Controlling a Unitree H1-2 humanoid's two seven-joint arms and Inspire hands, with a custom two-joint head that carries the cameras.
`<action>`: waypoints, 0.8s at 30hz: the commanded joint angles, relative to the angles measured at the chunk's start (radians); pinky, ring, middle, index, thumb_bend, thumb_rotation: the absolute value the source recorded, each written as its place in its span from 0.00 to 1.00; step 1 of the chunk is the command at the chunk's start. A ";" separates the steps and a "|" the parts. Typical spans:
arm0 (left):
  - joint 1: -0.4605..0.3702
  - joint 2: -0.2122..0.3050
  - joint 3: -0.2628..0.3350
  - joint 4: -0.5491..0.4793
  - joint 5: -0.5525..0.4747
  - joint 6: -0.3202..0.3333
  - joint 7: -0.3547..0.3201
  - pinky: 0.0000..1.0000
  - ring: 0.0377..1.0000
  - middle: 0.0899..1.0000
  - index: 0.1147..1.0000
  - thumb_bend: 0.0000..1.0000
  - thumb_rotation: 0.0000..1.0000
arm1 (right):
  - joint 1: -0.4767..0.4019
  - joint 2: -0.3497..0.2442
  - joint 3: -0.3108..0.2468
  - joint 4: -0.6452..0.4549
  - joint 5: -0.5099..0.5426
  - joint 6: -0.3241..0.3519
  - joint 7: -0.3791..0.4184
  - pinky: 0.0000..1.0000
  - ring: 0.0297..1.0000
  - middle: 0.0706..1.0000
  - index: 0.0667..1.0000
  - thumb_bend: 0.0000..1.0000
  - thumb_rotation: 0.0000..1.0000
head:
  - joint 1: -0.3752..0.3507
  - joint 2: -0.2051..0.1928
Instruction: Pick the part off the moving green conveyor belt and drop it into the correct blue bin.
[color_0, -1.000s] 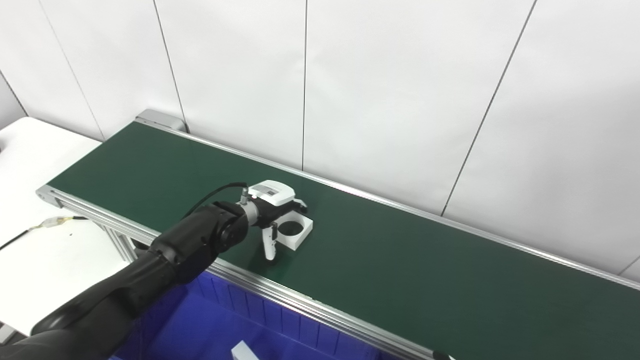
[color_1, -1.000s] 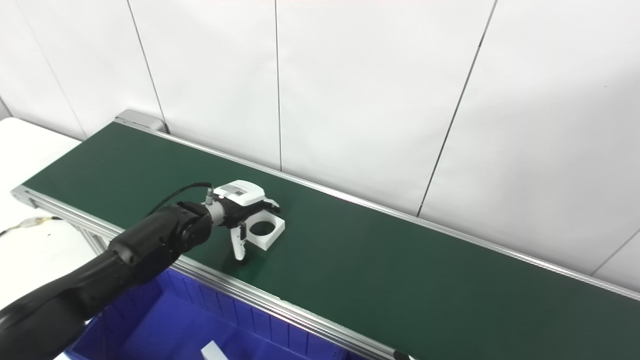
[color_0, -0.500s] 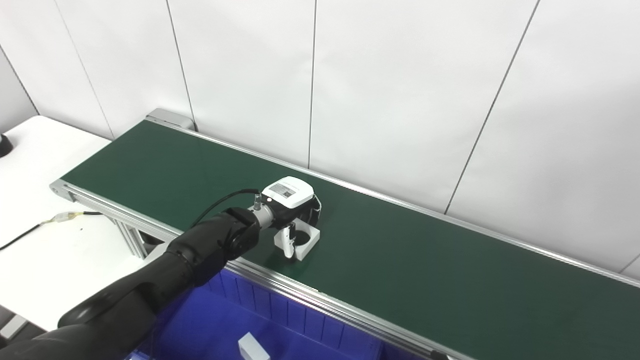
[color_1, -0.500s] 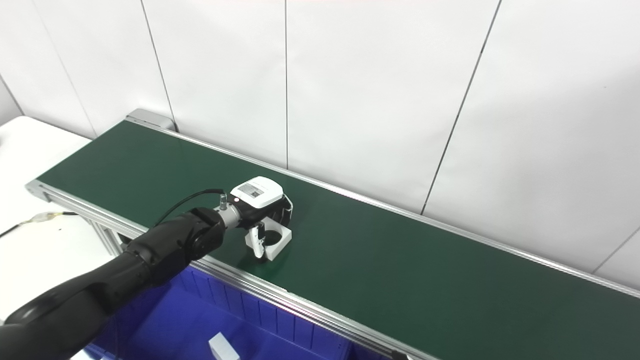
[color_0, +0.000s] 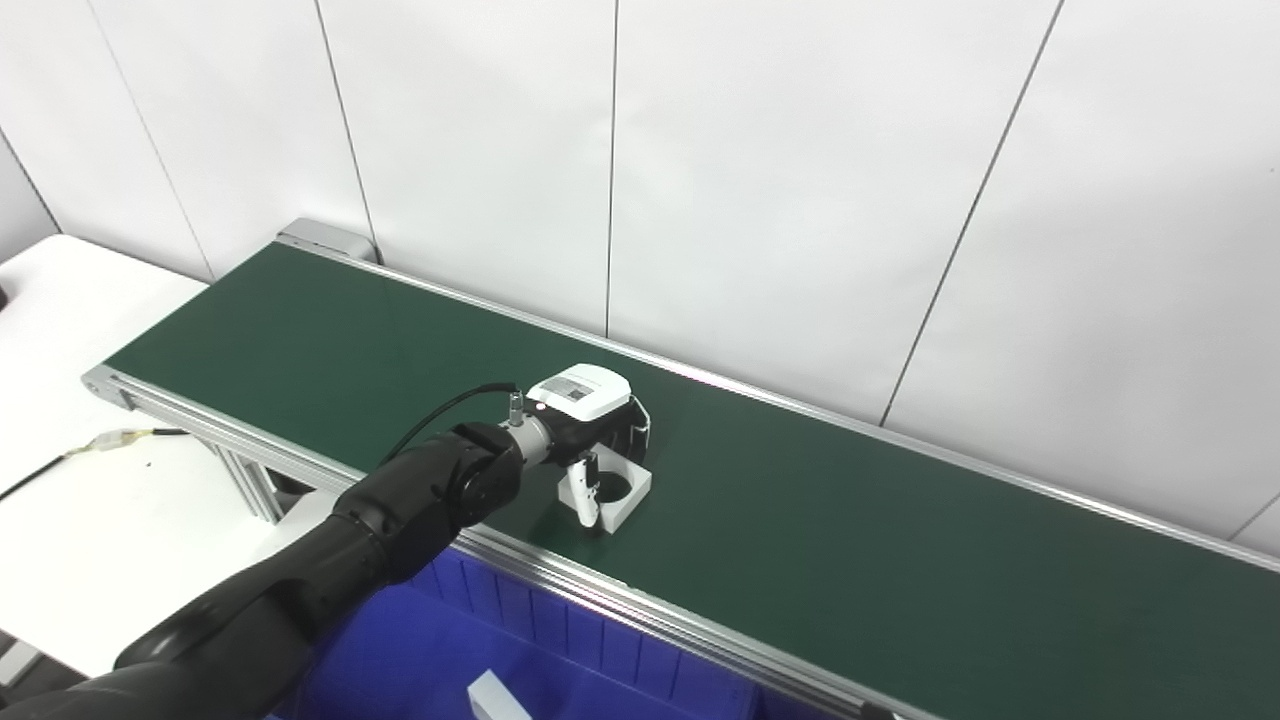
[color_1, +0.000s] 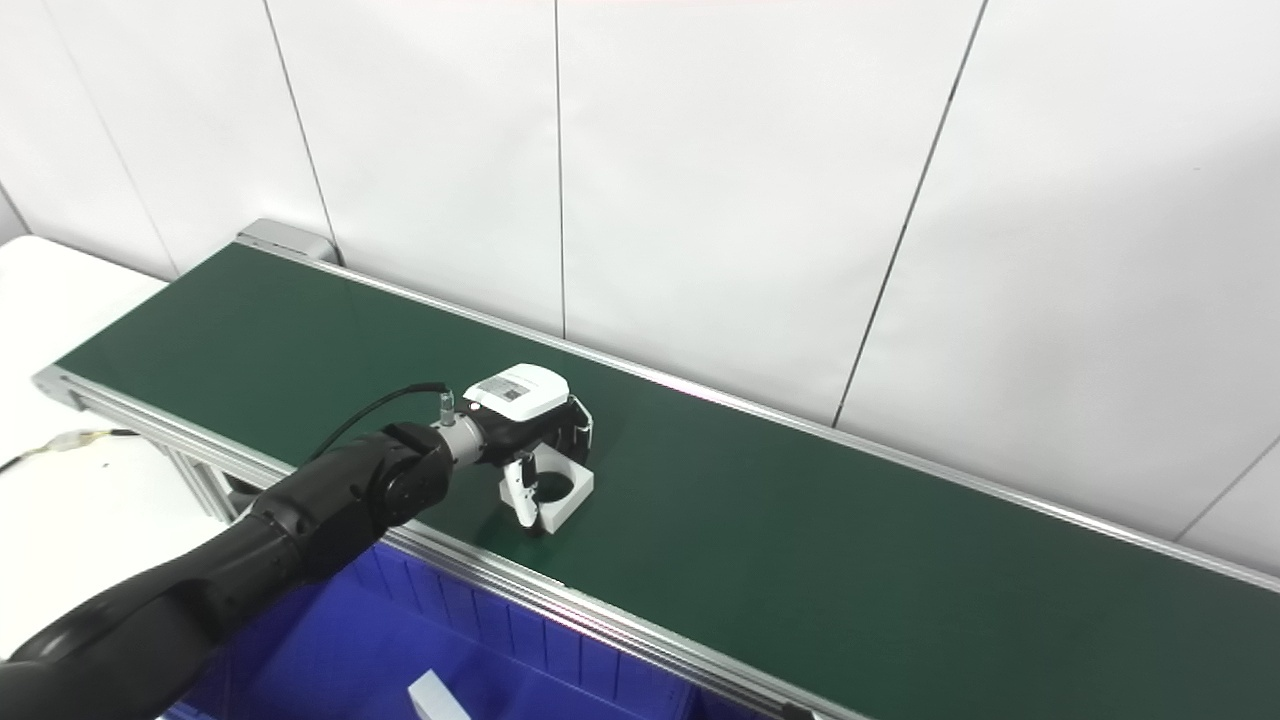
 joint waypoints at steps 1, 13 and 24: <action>-0.007 0.018 0.033 -0.076 -0.028 0.017 -0.012 0.39 0.40 0.48 0.43 0.50 0.00 | -0.005 0.009 0.000 -0.034 0.004 -0.035 -0.006 0.53 0.62 0.70 0.80 0.66 0.78 | -0.002 0.003; 0.163 0.070 0.199 -0.656 -0.097 0.157 -0.191 0.33 0.37 0.42 0.45 0.50 0.00 | 0.013 0.008 0.008 -0.060 0.001 -0.040 -0.003 0.53 0.62 0.71 0.81 0.60 0.76 | -0.033 0.040; 0.270 0.065 0.305 -0.952 -0.121 0.273 -0.312 0.36 0.36 0.42 0.47 0.50 0.00 | 0.019 0.008 0.009 -0.081 -0.005 -0.022 -0.002 0.53 0.63 0.71 0.81 0.59 0.73 | -0.053 0.067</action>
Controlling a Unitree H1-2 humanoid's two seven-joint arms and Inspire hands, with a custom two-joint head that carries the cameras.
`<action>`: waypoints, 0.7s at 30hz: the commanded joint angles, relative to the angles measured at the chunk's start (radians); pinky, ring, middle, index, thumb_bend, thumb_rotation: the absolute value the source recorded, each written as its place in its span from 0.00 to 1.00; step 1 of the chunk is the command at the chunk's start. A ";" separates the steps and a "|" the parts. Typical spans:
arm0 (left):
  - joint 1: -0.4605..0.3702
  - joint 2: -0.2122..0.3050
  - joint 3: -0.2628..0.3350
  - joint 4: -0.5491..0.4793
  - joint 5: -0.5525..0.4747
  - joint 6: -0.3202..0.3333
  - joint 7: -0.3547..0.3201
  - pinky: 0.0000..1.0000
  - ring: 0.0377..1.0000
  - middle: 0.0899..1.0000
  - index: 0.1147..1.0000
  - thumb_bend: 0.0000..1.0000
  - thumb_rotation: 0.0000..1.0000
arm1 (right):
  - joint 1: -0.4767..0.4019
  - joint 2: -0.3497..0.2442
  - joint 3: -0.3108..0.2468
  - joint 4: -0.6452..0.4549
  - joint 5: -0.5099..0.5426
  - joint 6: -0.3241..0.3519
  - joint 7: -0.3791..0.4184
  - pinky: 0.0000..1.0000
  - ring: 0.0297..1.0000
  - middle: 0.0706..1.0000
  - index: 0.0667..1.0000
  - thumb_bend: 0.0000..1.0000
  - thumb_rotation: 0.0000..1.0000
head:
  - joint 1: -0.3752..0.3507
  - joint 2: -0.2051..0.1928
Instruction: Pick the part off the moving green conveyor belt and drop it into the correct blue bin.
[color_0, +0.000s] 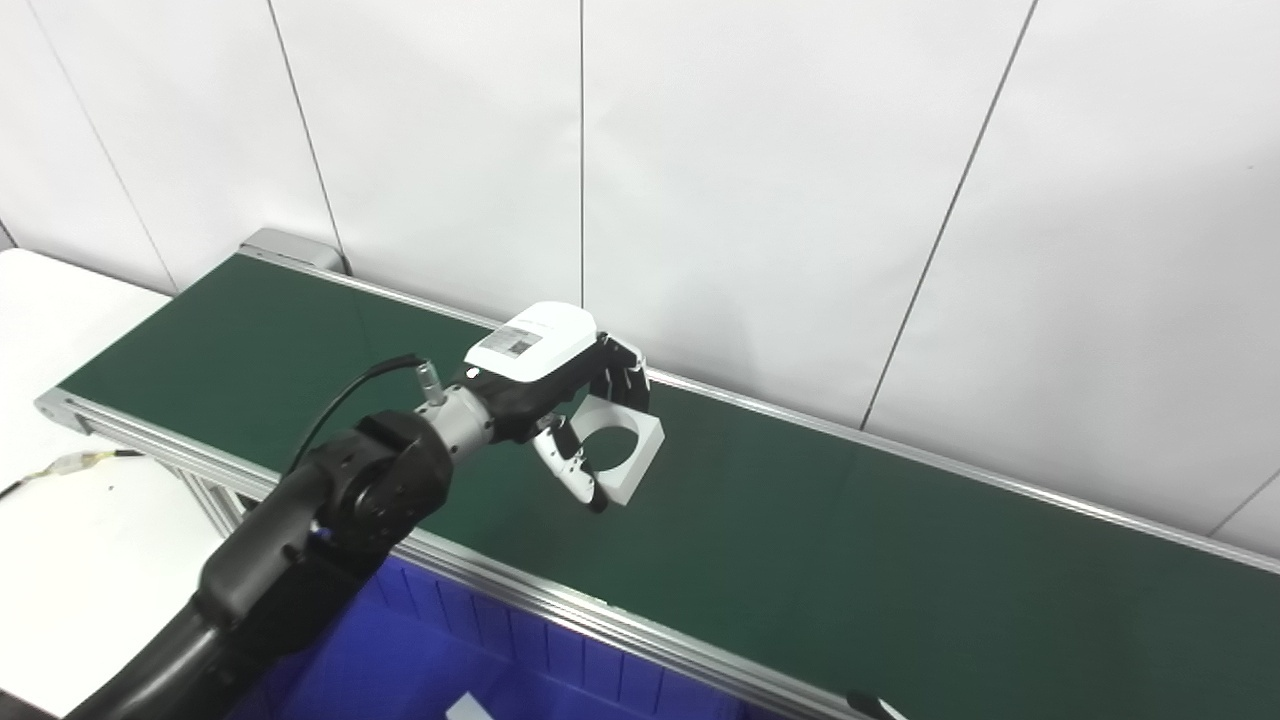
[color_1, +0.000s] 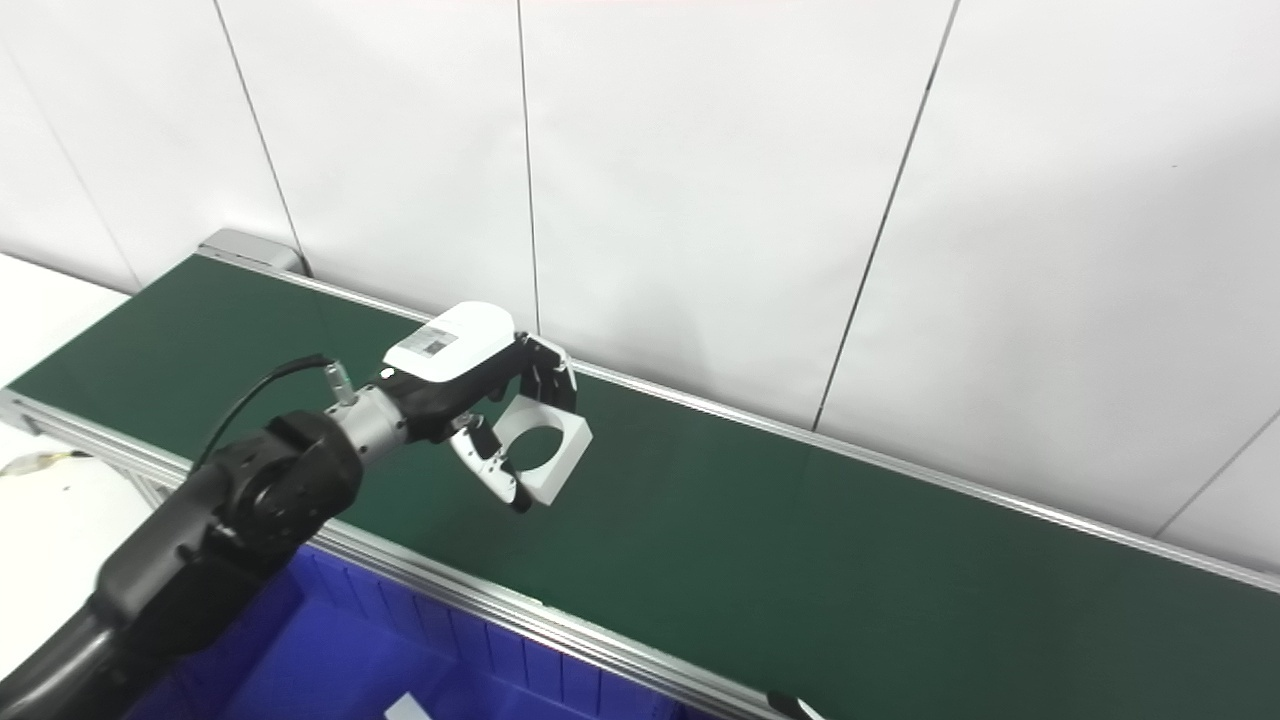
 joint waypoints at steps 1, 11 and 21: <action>-0.005 0.009 0.031 -0.066 -0.018 0.031 -0.012 0.36 0.36 0.42 0.47 0.50 0.00 | 0.004 0.005 0.001 -0.044 0.005 -0.017 -0.002 0.53 0.63 0.71 0.81 0.59 0.73 | -0.005 0.008; 0.108 -0.069 0.066 -0.171 -0.063 0.087 -0.010 0.32 0.34 0.39 0.47 0.50 0.00 | 0.015 0.000 0.003 -0.087 0.011 0.013 0.013 0.54 0.64 0.72 0.81 0.57 0.70 | -0.027 0.072; 0.229 -0.153 0.083 -0.261 -0.154 0.154 -0.024 0.31 0.35 0.40 0.47 0.50 0.00 | 0.016 -0.006 -0.007 -0.166 0.012 0.078 0.023 0.58 0.67 0.73 0.83 0.56 0.70 | -0.007 0.229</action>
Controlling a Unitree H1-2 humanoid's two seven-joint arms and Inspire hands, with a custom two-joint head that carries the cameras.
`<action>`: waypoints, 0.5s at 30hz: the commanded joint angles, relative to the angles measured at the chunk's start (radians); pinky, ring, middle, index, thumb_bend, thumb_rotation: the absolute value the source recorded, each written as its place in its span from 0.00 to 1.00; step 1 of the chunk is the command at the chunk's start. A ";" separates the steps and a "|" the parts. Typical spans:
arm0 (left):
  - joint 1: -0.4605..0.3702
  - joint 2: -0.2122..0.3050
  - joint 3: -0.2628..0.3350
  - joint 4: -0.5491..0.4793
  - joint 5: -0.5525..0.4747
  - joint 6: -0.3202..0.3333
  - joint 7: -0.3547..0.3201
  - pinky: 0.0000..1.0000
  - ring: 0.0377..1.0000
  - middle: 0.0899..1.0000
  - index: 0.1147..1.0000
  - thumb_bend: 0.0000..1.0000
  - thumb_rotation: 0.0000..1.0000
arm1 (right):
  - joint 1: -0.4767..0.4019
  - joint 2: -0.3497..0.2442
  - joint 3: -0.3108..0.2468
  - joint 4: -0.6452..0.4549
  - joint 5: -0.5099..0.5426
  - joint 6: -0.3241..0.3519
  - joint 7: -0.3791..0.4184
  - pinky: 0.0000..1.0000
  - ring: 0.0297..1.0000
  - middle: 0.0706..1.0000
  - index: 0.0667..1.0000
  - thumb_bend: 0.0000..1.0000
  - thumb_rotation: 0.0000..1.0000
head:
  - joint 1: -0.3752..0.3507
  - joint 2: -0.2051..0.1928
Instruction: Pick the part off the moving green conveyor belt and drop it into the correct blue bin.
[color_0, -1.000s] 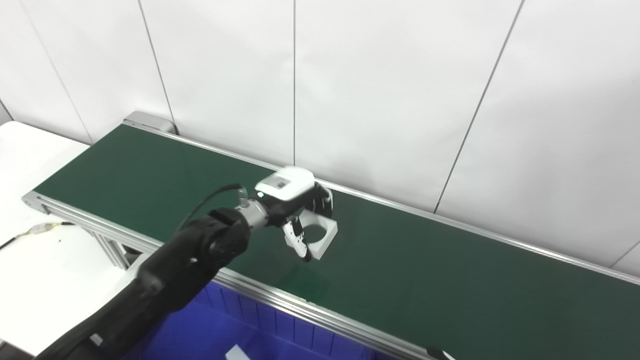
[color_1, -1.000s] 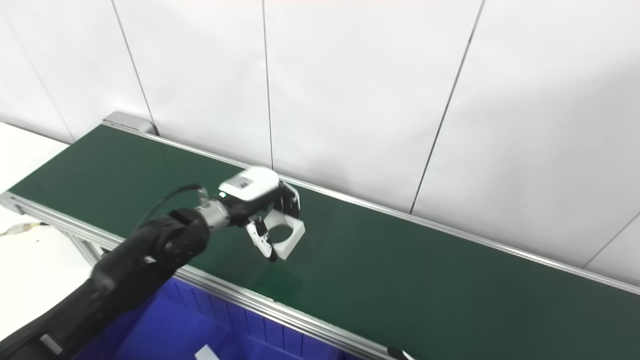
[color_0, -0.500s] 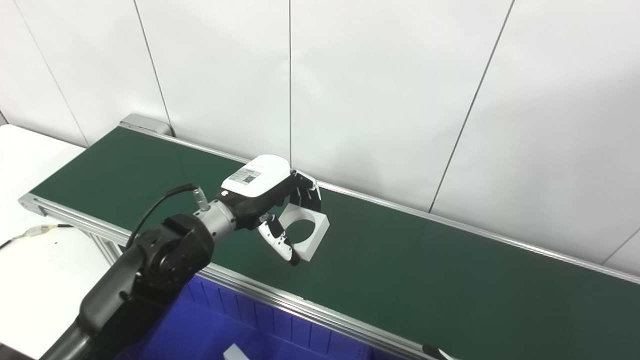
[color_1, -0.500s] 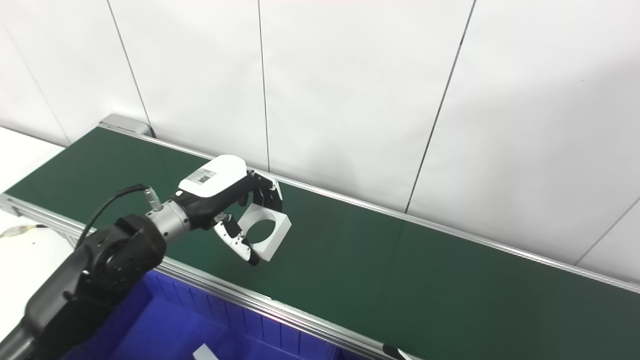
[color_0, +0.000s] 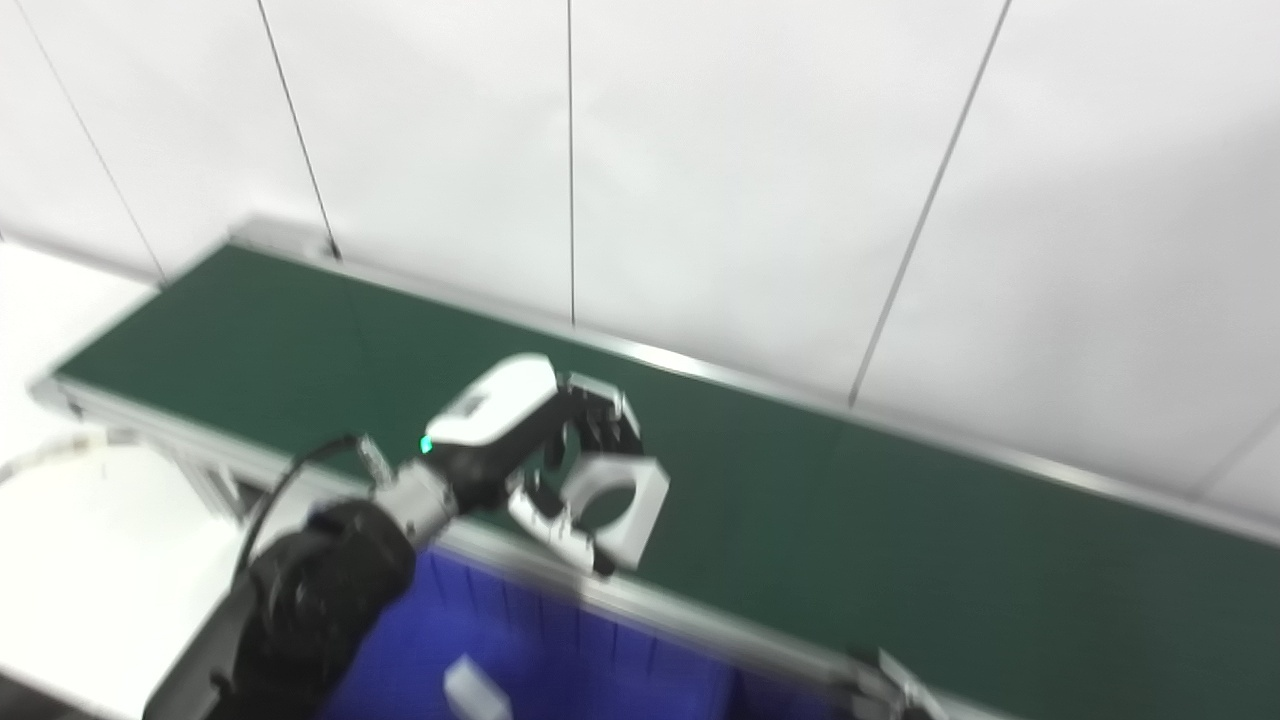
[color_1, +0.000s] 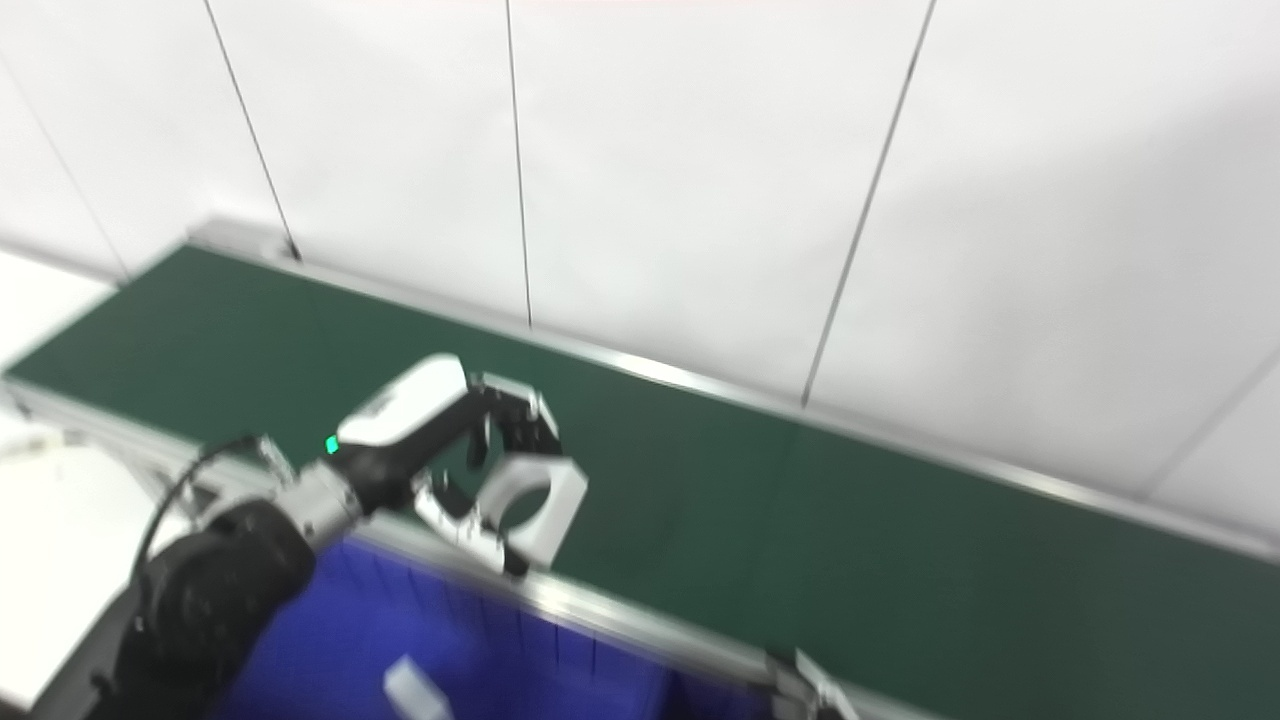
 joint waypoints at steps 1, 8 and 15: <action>0.013 -0.002 0.014 -0.038 -0.014 0.014 0.011 0.32 0.35 0.41 0.47 0.50 0.00 | -0.005 -0.002 -0.006 -0.048 0.012 0.009 0.001 0.58 0.67 0.73 0.83 0.56 0.71 | 0.009 0.030; 0.106 -0.004 0.039 -0.090 -0.019 0.032 0.019 0.33 0.36 0.42 0.46 0.50 0.00 | -0.017 -0.015 -0.027 -0.081 0.030 0.051 0.010 0.59 0.67 0.73 0.82 0.61 0.73 | 0.036 0.096; 0.181 0.002 0.070 -0.112 -0.048 0.020 0.019 0.33 0.36 0.41 0.46 0.50 0.00 | -0.021 -0.027 -0.039 -0.100 0.035 0.080 0.013 0.58 0.66 0.72 0.82 0.61 0.73 | 0.049 0.123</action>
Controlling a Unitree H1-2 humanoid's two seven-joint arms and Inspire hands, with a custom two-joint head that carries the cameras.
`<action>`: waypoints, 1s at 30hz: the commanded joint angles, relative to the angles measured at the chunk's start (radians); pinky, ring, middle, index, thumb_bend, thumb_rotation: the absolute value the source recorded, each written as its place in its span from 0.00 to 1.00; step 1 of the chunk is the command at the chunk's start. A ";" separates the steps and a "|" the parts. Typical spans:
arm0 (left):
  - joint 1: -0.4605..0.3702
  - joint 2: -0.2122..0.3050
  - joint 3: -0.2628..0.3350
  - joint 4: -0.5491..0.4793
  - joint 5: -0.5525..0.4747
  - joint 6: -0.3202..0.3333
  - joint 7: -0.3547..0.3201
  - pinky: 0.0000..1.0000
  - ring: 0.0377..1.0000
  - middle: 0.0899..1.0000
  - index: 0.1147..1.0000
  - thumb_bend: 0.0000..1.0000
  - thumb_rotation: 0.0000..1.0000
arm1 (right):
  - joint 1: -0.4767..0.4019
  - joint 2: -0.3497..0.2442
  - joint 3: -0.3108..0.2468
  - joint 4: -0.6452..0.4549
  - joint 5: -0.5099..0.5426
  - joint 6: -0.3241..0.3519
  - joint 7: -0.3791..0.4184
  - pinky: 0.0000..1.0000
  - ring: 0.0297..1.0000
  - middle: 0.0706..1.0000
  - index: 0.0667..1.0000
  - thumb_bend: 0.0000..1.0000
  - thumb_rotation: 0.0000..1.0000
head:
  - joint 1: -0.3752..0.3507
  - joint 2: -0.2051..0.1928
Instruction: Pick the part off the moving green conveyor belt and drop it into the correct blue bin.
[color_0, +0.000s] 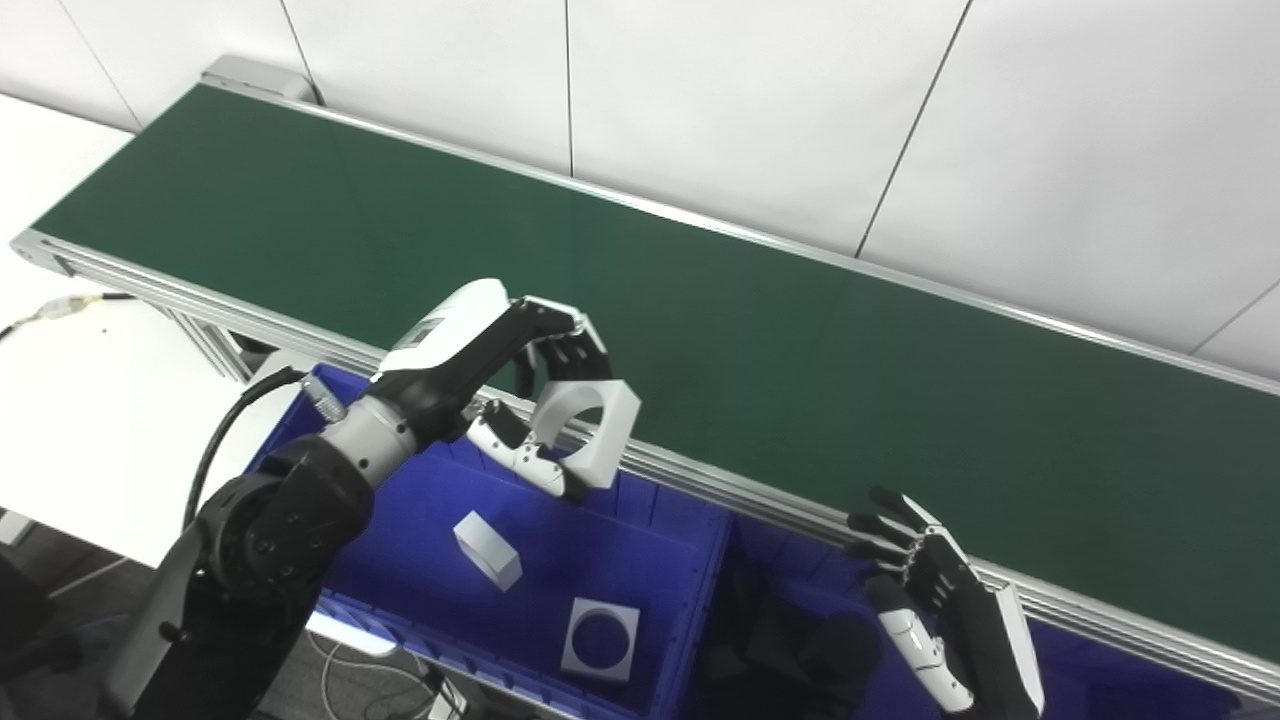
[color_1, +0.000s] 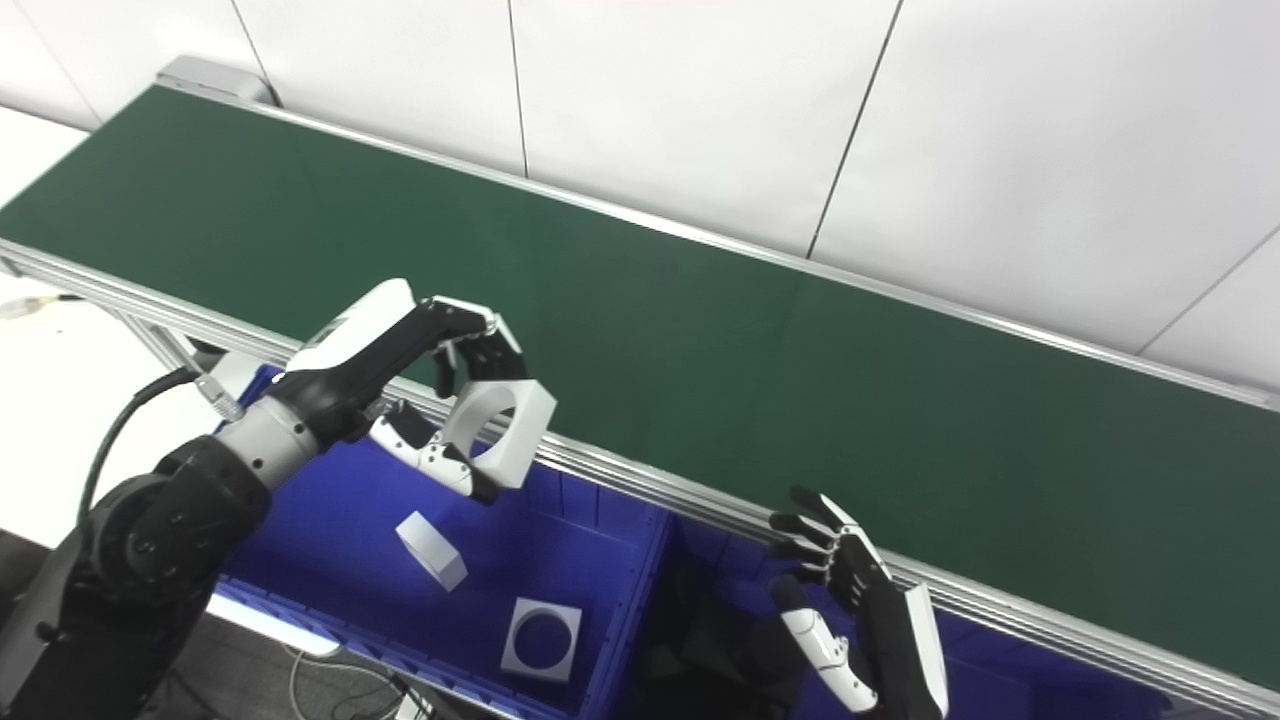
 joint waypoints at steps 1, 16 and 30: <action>0.003 0.015 0.016 -0.047 -0.014 -0.005 0.018 0.34 0.37 0.41 0.46 0.50 0.00 | -0.009 -0.004 -0.007 -0.047 0.015 0.014 0.006 0.58 0.66 0.72 0.82 0.61 0.73 | 0.002 0.008; 0.153 -0.007 0.049 0.110 -0.019 -0.075 0.119 0.36 0.38 0.43 0.45 0.50 0.00 | -0.006 -0.016 -0.027 -0.040 0.040 -0.001 0.001 0.57 0.65 0.71 0.81 0.58 0.75 | -0.002 0.014; 0.167 -0.053 -0.001 0.378 0.016 -0.135 0.241 0.33 0.36 0.41 0.46 0.50 0.00 | -0.003 -0.029 -0.046 -0.048 0.059 0.011 0.005 0.56 0.65 0.71 0.81 0.62 0.78 | 0.005 0.026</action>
